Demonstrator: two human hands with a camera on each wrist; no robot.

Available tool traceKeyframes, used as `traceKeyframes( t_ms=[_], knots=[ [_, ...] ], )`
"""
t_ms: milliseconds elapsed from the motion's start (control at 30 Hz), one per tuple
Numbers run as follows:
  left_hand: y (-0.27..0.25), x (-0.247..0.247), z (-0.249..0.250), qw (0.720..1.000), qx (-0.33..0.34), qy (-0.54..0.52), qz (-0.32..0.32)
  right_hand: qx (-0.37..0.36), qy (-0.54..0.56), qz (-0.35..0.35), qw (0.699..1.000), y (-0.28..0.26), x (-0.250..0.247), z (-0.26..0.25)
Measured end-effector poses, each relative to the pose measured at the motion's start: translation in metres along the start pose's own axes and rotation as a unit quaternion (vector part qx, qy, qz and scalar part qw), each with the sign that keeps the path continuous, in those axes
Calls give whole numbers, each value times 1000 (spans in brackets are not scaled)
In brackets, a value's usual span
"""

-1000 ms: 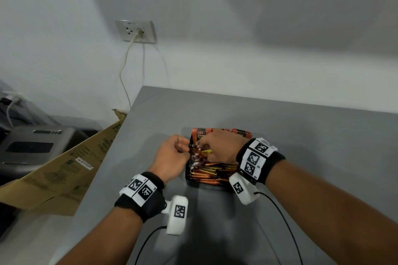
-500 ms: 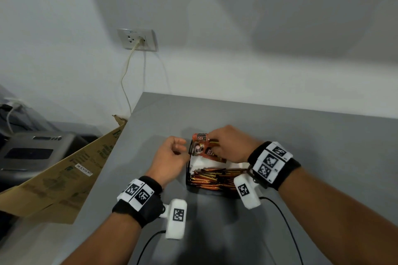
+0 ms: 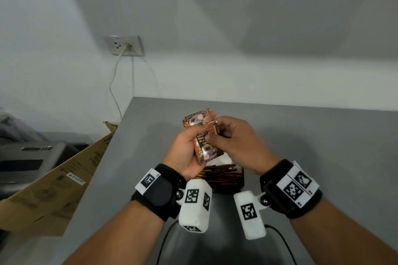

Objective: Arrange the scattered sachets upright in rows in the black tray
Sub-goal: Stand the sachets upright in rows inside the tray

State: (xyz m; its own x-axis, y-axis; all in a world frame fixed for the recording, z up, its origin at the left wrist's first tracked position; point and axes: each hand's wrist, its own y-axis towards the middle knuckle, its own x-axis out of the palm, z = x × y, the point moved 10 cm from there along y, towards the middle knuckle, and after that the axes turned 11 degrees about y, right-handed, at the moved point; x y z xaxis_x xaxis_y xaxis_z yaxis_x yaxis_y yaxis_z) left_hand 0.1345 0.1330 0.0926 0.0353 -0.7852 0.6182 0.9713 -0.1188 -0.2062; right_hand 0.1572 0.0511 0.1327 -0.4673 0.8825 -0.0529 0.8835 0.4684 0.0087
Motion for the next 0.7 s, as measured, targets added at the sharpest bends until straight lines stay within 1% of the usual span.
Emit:
traceKeyframes(
  t_ms=[67, 100, 133, 167, 200, 233, 300, 333, 367, 500, 567, 633, 700],
  knots=[
    [0, -2, -5, 1000, -9, -3, 19, -27, -149, 54, 987, -7, -13, -9],
    [0, -4, -8, 999, -19, -3, 27, -33, -187, 71, 979, -11, -18, -14],
    [0, -5, -10, 999, -29, -1, 33, -32, -184, 74, 980, -15, -22, -16],
    [-1, -4, -11, 999, -36, 4, 37, -32, -169, 60, 983, -17, -22, -17],
    [-3, -3, -11, 998, -39, 12, 39, -41, -170, 29, 984, -19, -19, -20],
    [-5, -1, -12, 998, -38, 18, 39, -52, -196, -16, 979, -21, -11, -22],
    [-8, 4, -14, 999, -35, 27, 29, -58, -269, -98, 956, -24, 4, -18],
    [-9, 8, -15, 999, -35, 29, 18, -60, -297, -118, 946, -23, 8, -17],
    [-10, 9, -16, 999, -37, 29, 9, -63, -310, -122, 941, -22, 8, -17],
    [-16, 15, -21, 998, -55, -1, -28, -91, -317, -97, 939, -18, 6, -20],
    [-17, 14, -21, 998, -54, 6, -23, -81, -317, -100, 940, -19, 6, -14],
    [-16, 10, -18, 999, -38, 18, -7, -57, -253, -74, 963, -18, -2, -8],
    [-15, 5, -14, 999, -21, 25, 11, -28, -153, -7, 988, -17, -17, -3]
  ],
)
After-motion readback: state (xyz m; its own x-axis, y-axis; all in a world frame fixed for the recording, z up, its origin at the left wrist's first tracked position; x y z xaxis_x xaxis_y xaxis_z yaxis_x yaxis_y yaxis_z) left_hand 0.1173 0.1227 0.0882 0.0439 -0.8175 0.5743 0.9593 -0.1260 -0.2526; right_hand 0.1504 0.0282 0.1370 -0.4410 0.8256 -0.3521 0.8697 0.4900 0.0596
